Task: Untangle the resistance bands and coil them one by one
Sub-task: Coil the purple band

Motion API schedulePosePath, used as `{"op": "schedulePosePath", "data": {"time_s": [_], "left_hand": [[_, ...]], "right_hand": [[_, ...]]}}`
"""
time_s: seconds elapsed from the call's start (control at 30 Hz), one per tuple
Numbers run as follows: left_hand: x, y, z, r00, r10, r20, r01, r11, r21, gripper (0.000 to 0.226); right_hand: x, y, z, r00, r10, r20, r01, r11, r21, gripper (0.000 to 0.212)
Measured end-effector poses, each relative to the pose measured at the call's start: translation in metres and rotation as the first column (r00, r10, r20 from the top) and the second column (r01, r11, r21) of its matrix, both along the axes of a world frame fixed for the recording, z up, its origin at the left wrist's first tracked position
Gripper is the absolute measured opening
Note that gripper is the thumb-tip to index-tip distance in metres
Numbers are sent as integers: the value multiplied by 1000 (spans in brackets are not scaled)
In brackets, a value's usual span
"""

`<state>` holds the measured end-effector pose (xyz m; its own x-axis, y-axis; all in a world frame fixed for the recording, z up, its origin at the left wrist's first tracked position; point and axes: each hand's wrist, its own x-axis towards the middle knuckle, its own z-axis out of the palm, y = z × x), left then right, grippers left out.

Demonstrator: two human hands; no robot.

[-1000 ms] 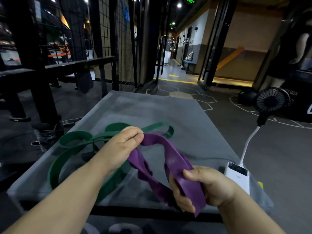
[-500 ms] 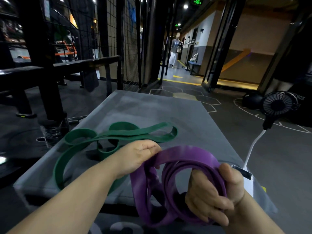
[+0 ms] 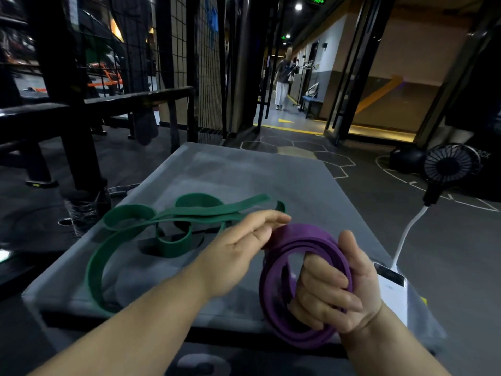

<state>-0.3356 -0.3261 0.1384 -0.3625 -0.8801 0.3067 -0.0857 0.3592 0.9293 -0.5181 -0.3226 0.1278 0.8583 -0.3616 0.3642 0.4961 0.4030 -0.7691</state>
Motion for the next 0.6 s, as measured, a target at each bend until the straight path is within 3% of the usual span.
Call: {"op": "schedulePosePath", "data": {"time_s": [0.1,0.13,0.33,0.6], "left_hand": [[1,3,-2,973,-154,172,160,987,-25,73],[1,4,-1,962,-169,213,181,983,-37,77],[3,6,7,948,-108,299,125,991,-38,48],[5,4,6,987,-145,69,135,982,128,37]], "right_hand": [[2,1,1,1000,17,4,-17,1000,13,46],[2,2,0,1000,23,-4,-23,1000,6,47],[1,0,-4,989,-23,-147,19,999,-33,57],[-9,-15,-9,970,16,-244,-3,998,55,52]]}}
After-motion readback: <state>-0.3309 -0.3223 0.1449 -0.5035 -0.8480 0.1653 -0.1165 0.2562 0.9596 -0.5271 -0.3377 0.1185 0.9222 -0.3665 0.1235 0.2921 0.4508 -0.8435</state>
